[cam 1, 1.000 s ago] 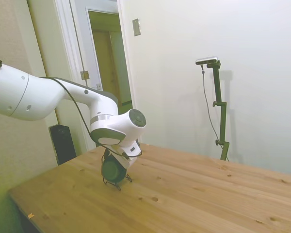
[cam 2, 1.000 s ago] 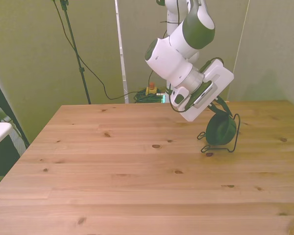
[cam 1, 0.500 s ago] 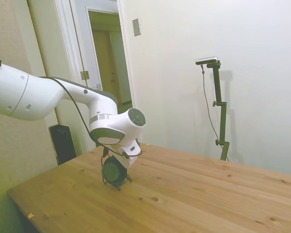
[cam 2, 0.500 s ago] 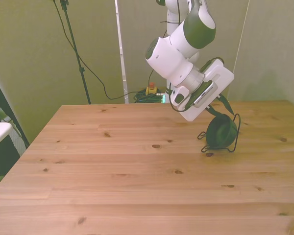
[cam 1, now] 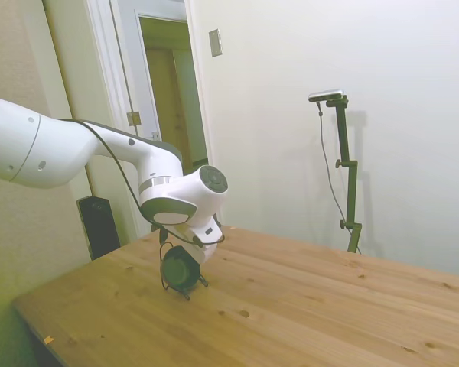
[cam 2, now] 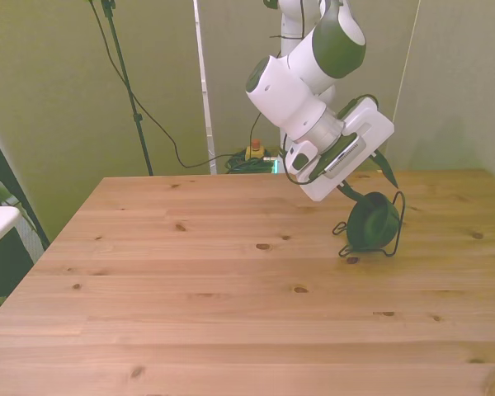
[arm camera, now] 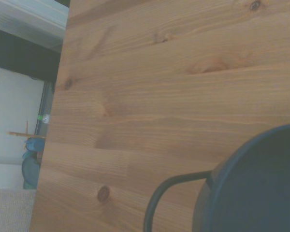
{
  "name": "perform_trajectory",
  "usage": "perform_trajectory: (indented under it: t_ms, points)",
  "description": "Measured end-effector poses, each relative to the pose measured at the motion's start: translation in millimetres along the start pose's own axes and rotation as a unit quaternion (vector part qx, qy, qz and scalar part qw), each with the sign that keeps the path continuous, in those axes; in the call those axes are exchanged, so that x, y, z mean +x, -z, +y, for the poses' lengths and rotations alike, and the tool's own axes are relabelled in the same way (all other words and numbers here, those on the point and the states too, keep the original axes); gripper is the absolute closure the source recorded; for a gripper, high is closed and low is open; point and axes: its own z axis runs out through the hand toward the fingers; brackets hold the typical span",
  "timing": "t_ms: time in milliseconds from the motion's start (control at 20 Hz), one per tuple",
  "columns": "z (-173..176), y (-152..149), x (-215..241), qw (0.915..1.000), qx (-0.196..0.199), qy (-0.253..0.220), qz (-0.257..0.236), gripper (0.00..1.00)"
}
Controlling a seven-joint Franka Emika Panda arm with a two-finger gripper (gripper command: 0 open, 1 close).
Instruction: Load the bowl
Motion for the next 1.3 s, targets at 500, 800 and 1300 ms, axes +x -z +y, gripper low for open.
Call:
perform_trajectory:
  t_ms: [500,800,1300]
  points:
    - [-20.5,25.5,-27.5,0.9996,-0.016,0.007,0.024,0.00]
    - [-29.3,52.1,-53.7,0.9877,-0.092,-0.029,0.123,0.00]
    - [-10.7,30.9,-107.1,0.9153,-0.277,-0.052,0.288,0.00]
